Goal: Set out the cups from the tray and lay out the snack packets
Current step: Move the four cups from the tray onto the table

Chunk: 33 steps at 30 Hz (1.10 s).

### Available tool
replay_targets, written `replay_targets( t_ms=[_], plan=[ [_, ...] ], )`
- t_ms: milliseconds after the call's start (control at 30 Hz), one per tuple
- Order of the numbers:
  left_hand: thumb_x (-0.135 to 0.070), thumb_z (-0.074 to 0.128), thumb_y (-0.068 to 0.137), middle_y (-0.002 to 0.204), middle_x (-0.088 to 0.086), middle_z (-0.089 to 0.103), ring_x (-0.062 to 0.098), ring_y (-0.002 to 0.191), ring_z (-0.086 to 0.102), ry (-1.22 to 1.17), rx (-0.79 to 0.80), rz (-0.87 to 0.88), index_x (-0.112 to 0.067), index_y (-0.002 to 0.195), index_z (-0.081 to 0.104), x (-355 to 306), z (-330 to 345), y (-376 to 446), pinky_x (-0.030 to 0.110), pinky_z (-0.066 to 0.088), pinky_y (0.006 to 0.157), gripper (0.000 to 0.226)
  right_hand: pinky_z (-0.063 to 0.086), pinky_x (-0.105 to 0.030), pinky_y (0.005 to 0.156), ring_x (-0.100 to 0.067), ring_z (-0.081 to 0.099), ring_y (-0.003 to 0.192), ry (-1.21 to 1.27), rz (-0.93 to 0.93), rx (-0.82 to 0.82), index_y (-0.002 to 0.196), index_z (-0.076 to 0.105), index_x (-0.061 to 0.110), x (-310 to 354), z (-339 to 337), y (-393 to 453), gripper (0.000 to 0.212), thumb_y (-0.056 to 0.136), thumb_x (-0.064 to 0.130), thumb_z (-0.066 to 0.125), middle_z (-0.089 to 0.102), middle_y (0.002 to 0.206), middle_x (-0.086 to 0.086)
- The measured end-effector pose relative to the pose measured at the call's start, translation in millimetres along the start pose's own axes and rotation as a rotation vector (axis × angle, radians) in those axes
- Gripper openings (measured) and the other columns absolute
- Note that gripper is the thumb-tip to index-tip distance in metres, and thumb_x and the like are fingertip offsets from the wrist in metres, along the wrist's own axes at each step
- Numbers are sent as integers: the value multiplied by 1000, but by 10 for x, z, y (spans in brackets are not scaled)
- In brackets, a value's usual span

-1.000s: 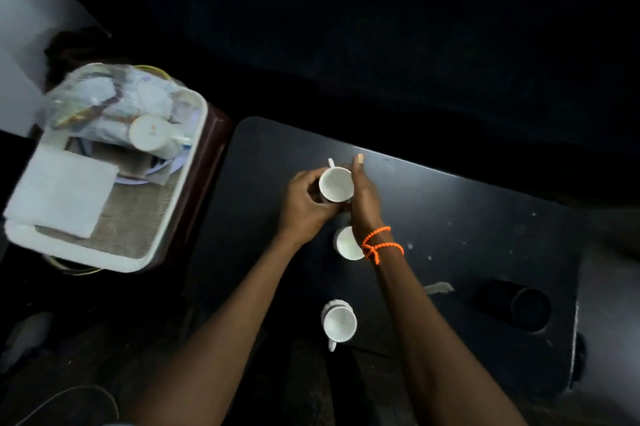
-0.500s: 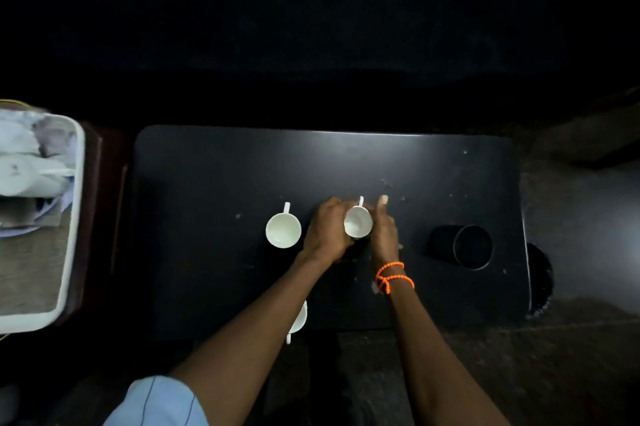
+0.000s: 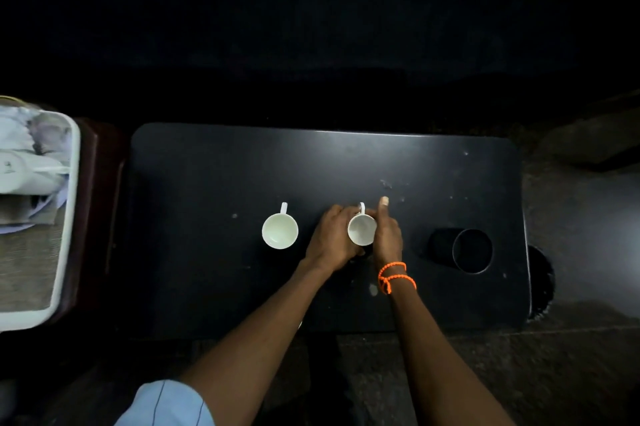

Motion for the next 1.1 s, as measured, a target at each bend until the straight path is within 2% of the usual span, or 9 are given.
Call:
replay_targets(
  t_ms=[100, 300, 400, 533, 667, 800, 900, 967, 1100],
  plan=[
    [-23, 92, 67, 129, 6, 60, 24, 118, 60, -68, 5, 15, -17, 136, 62, 36, -170, -58, 36, 51, 100, 75, 40, -26, 63, -23, 59, 67, -52, -132, -168, 59, 56, 15, 124, 42, -73, 58, 103, 51, 44, 64, 67, -9],
    [-15, 82, 74, 109, 0, 69, 6, 93, 65, -231, -329, 86, -13, 118, 74, 177, -999, -283, 15, 52, 75, 45, 42, -25, 94, -25, 55, 113, -214, -523, -123, 112, 71, 8, 735, 756, -294, 57, 95, 56, 46, 65, 114, -13],
    [-18, 76, 80, 99, -3, 73, 5, 80, 68, -307, -602, 2, -18, 109, 77, 468, -1697, -475, 19, 54, 71, 29, 47, -39, 94, -24, 60, 103, -219, -670, 32, 103, 73, 7, 1135, 1456, -485, 49, 95, 50, 51, 69, 104, -10],
    [-19, 72, 85, 94, 3, 76, -5, 74, 66, -406, -1035, -253, -18, 103, 77, 1057, -2656, -701, 16, 53, 76, 19, 43, -31, 71, -4, 54, 71, -331, -686, 451, 70, 61, 27, 1373, 2346, -744, 38, 98, 51, 52, 58, 69, 12],
    [-30, 69, 88, 112, 23, 70, 36, 109, 66, -524, -1321, -636, -3, 112, 71, 1850, -3474, -1017, 41, 51, 98, 36, 43, -30, 70, -13, 62, 77, -624, -720, 727, 74, 66, 15, 1419, 3198, -1093, 58, 94, 65, 45, 67, 76, 0],
    [-47, 55, 99, 125, 21, 69, 36, 122, 61, -704, -1244, -815, -1, 122, 66, 2284, -3738, -1147, 45, 53, 100, 52, 50, -36, 90, -23, 63, 98, -605, -768, 800, 98, 72, 8, 1497, 3787, -1329, 50, 95, 55, 54, 71, 101, -12],
    [-49, 46, 105, 112, 14, 69, 31, 101, 71, -1044, -1196, -681, -12, 122, 61, 2334, -3772, -1111, 42, 65, 73, 44, 41, -33, 103, -26, 55, 124, -597, -621, 844, 129, 62, 11, 1577, 4121, -1423, 67, 93, 66, 48, 60, 134, -13],
    [-56, 41, 105, 115, 13, 70, 24, 90, 71, -1207, -1115, -680, -11, 131, 59, 2331, -3765, -1128, 33, 63, 59, 55, 41, -34, 99, -26, 55, 119, -605, -552, 867, 112, 65, 13, 1599, 4274, -1462, 71, 90, 75, 38, 59, 130, -12],
    [-69, 32, 102, 118, 17, 71, 31, 106, 71, -1373, -970, -699, -8, 136, 60, 2368, -3765, -1156, 40, 60, 75, 76, 46, -42, 101, -33, 58, 115, -650, -530, 885, 88, 74, 14, 1574, 4406, -1530, 72, 100, 66, 25, 70, 107, -18]
  ],
)
Point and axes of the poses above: each hand's wrist, its own y-axis towards the middle knuckle, its own z-axis out of the palm, x = y × z, the point moved 2 cm from there along y, towards the middle knuckle
